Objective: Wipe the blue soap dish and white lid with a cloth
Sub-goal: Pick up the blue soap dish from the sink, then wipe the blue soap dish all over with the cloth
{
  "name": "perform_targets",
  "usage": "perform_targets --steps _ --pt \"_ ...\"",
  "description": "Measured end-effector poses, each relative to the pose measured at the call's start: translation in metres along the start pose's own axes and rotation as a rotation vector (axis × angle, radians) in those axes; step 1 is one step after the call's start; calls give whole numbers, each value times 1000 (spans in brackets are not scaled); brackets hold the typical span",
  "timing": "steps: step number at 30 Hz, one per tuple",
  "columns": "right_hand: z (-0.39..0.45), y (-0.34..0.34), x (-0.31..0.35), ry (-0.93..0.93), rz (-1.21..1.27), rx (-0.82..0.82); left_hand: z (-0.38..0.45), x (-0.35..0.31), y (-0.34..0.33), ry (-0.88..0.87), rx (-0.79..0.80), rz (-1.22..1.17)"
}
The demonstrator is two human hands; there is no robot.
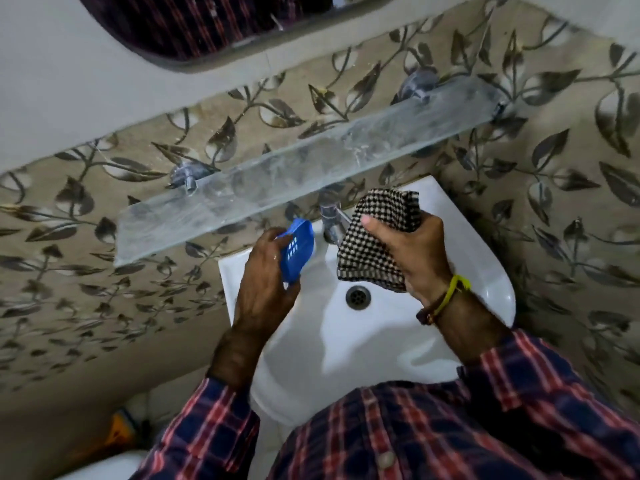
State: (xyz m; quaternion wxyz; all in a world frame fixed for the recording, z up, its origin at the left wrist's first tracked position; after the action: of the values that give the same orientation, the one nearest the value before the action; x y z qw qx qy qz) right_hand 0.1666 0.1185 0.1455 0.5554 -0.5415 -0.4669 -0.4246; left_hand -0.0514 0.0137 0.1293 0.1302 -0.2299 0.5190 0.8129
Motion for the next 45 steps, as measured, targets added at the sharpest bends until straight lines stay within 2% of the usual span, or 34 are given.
perform_targets --steps 9,12,15,18,23,26,29,33,36,41,43,45 --pt "7 -5 -45 -165 -21 151 -8 -58 -29 -301 141 463" --pt "10 -7 -47 -159 -67 174 -9 -64 -41 -286 184 540" --pt "11 -10 -44 -151 -51 238 1 -68 -37 -179 200 502" --pt "11 -11 -43 -141 -80 287 3 -64 -21 -21 165 270" --pt "6 -20 -38 -147 -36 333 2 -44 3 218 114 -399" --pt "2 -28 -23 -92 -17 379 -4 -28 5 431 107 -855" --pt "2 -34 -3 -10 -16 445 -7 -14 5 551 19 -1121" --pt "-12 -68 -15 -22 -141 504 -21 -16 -37 727 70 -1277" --pt "-15 -75 -29 -49 -146 407 -33 -13 -51 798 73 -1375" --pt "-9 -82 -14 -163 105 346 -19 -11 -31 621 215 -1410" --pt "-10 -88 -10 -216 178 345 -14 -17 -30 646 194 -1443" --pt "-11 -90 -8 -238 194 357 -16 -19 -35 741 166 -1464"
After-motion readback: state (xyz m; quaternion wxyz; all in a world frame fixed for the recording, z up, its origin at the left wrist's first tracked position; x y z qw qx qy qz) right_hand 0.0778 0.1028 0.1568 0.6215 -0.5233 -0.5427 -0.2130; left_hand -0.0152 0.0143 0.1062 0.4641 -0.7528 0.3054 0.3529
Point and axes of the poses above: each hand's wrist, its own z-axis towards the middle knuckle, its own y-axis out of the back of the hand, x = y × z, the point moved 7 cm from there along z, towards the middle knuckle, and after that the axes turned 5 degrees about y, right-handed, at the moved point
